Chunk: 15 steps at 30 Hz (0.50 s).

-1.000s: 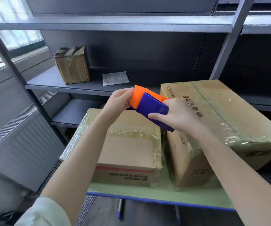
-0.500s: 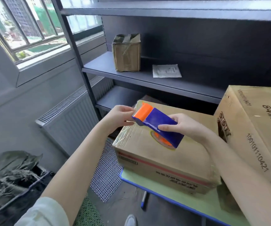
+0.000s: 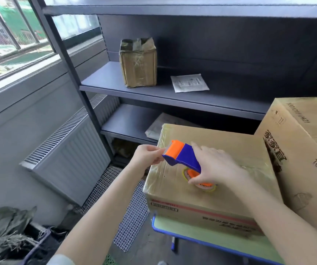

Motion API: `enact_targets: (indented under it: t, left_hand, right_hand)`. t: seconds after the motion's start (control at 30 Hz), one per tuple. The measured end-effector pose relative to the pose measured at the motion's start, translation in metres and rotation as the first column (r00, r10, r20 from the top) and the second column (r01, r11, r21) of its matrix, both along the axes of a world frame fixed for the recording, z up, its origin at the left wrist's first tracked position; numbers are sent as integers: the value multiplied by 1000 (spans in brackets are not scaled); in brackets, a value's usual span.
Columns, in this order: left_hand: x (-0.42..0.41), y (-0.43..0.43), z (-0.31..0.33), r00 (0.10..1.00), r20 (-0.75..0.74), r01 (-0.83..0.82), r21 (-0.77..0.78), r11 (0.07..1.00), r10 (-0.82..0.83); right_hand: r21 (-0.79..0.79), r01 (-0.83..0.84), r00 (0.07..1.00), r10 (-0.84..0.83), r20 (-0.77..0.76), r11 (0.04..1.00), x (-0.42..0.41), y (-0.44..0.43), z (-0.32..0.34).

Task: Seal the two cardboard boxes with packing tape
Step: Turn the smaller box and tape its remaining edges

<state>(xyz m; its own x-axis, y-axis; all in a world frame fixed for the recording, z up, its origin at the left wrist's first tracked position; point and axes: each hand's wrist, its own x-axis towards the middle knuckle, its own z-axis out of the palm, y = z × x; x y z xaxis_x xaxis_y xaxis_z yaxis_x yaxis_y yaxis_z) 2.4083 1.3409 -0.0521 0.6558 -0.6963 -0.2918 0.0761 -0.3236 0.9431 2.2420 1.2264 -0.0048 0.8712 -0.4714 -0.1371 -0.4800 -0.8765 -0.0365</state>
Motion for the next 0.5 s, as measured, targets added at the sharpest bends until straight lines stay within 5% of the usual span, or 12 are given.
enact_targets:
  t: [0.07, 0.17, 0.3, 0.5]
  left_hand:
    - [5, -2, -4, 998, 50, 33, 3, 999, -33]
    - [13, 0, -8, 994, 90, 60, 17, 998, -61]
    - [22, 8, -9, 995, -85, 59, -17, 998, -60]
    - [38, 9, -7, 997, -78, -24, -26, 999, 22]
  right_hand:
    - [-120, 86, 996, -82, 41, 989, 7, 15, -12]
    - [-83, 154, 981, -142, 133, 985, 9, 18, -21]
    - [-40, 97, 973, -86, 213, 995, 10, 11, -21]
    - [-16, -11, 980, 14, 197, 1000, 35, -2, -8]
